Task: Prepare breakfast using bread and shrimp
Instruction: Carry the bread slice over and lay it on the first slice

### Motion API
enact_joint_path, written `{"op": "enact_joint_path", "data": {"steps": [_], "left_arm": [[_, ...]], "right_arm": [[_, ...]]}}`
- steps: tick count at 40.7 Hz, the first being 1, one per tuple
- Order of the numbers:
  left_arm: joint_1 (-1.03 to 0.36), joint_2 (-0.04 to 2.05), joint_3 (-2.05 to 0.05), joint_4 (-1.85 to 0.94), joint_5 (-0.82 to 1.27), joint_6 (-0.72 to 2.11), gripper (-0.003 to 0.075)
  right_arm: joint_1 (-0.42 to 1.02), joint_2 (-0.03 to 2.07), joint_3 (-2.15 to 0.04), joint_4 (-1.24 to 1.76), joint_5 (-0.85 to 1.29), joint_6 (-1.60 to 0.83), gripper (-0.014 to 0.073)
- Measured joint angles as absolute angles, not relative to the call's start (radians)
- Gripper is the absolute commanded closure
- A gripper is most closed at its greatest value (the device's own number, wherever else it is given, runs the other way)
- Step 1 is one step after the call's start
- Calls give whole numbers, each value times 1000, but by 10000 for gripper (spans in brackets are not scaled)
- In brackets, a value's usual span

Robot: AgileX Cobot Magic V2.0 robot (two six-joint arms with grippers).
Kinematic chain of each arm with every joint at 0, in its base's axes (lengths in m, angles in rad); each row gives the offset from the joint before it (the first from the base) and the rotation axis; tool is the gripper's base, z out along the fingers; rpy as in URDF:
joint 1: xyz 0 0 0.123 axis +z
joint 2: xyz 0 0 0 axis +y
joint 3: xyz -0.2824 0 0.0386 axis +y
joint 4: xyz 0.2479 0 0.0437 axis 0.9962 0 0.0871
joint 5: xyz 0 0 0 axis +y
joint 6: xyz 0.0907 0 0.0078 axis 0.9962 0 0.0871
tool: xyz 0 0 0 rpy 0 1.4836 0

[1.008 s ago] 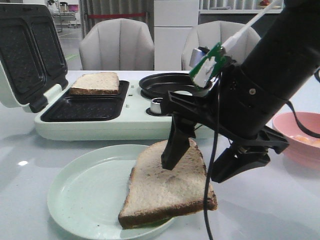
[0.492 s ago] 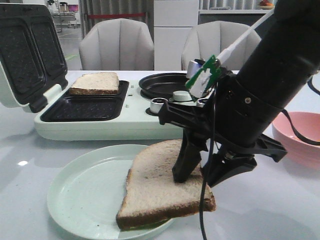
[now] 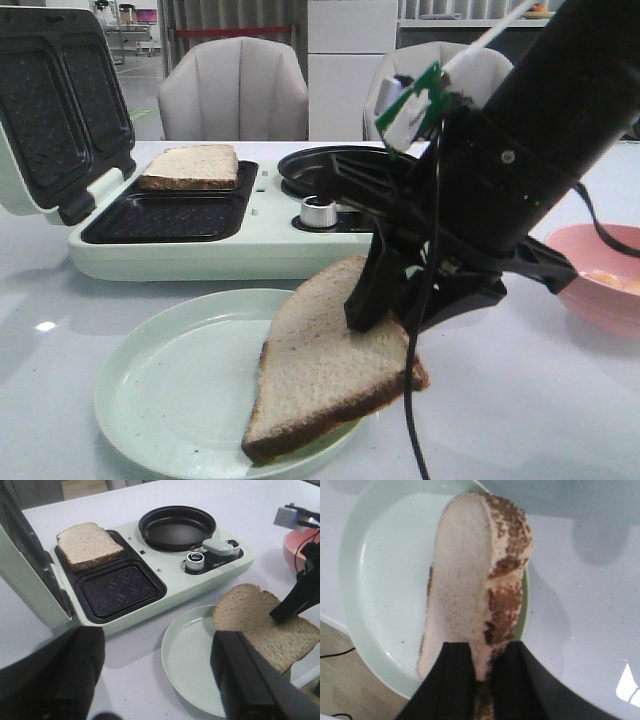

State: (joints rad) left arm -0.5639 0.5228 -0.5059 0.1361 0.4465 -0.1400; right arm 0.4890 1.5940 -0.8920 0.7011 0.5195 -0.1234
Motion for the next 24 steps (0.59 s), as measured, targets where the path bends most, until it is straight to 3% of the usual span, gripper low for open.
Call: {"op": "enact_joint_path", "data": {"steps": [12, 24], "left_arm": [[-564, 523, -506, 136, 447, -140, 214], [-564, 523, -506, 136, 447, -140, 213]], "right_arm": [[489, 1433, -951, 695, 539, -123, 520], [489, 1514, -1178, 694, 455, -123, 526]]}}
